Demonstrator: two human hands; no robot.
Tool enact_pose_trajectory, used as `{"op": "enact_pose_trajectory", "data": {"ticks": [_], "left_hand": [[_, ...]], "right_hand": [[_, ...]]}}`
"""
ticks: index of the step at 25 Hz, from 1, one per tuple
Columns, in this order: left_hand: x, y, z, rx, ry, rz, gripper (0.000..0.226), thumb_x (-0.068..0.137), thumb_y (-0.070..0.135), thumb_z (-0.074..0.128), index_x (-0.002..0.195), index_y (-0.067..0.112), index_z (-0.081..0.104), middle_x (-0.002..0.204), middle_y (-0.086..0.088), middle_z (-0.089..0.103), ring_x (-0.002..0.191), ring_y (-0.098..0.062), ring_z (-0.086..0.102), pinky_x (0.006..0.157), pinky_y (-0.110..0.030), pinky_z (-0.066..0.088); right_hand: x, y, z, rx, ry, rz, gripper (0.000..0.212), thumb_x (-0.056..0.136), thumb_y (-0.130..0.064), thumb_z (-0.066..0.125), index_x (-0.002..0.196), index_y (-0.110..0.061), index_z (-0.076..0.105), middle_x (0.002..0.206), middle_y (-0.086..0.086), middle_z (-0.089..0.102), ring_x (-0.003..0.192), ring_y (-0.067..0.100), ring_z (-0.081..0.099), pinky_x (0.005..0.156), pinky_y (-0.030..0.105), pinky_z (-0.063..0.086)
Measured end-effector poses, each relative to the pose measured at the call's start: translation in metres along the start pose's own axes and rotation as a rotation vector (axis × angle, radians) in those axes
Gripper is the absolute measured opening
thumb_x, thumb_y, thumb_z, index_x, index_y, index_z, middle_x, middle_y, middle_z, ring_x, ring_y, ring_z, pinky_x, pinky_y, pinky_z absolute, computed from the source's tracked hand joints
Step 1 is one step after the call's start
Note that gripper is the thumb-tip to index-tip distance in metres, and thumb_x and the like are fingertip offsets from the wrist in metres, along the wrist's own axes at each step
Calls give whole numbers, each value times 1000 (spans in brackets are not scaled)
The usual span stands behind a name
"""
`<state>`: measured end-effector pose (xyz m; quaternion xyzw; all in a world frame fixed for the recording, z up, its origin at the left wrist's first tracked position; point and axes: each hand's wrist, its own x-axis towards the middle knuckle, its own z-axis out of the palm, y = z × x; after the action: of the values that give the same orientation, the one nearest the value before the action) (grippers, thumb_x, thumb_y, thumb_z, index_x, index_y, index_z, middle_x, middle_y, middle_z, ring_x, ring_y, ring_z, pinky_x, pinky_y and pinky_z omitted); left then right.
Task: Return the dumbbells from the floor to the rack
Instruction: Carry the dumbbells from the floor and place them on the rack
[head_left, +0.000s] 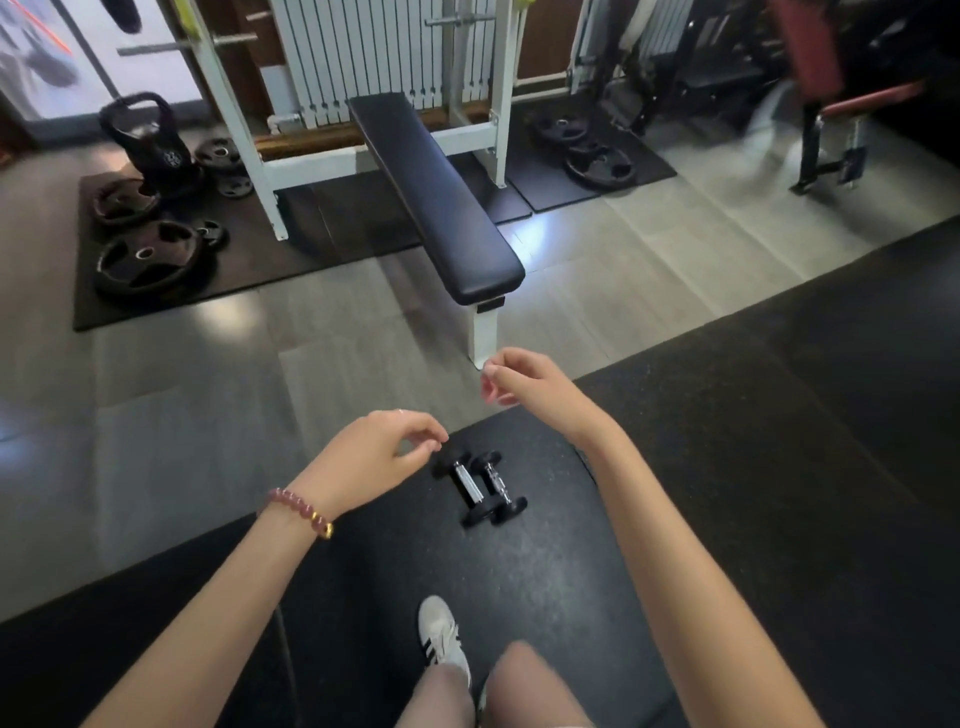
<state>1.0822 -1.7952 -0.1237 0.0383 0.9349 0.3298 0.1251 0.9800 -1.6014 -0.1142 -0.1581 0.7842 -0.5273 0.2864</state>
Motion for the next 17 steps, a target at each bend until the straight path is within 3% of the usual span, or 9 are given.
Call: {"op": "enact_pose_trajectory", "data": {"ticks": [4,7,10,13,17], "left_hand": [[84,-37,-3,-91,60,-8,21,91,14,54,100,24,70,97,14,69,95,-2,63,93,-31,50],[131,-72,16,-229,172,-56,21,91,12,52,98,25,68,94,15,70,95,-1,64,91,-29,50],[163,-126,72,-209,118,-168,21,93,16,50,99,26,67,96,14,69,93,-5,64,89,-32,51],[184,-193,152,-179,-3,-292,23,95,18,47,106,27,65,100,16,67,91,-9,66,87,-35,53],[205,-281,258,-99,-100,-373,25,96,20,45,112,28,62,106,14,67,91,-4,62,87,-30,52]], "right_hand": [[91,72,-6,50,13,168,18,96,-16,47,79,-16,54,71,-5,60,69,8,55,73,23,44],[153,148,2,221,147,376,23,100,-20,41,78,-14,49,62,-2,59,55,8,59,60,22,46],[200,247,21,216,255,547,26,101,-21,36,77,-15,45,68,3,57,56,11,58,56,20,44],[232,355,52,127,150,664,15,101,-27,39,99,-12,42,78,3,56,67,16,54,64,28,43],[276,489,102,13,46,746,15,98,-26,48,94,-17,36,76,4,49,64,14,46,57,25,38]]}}
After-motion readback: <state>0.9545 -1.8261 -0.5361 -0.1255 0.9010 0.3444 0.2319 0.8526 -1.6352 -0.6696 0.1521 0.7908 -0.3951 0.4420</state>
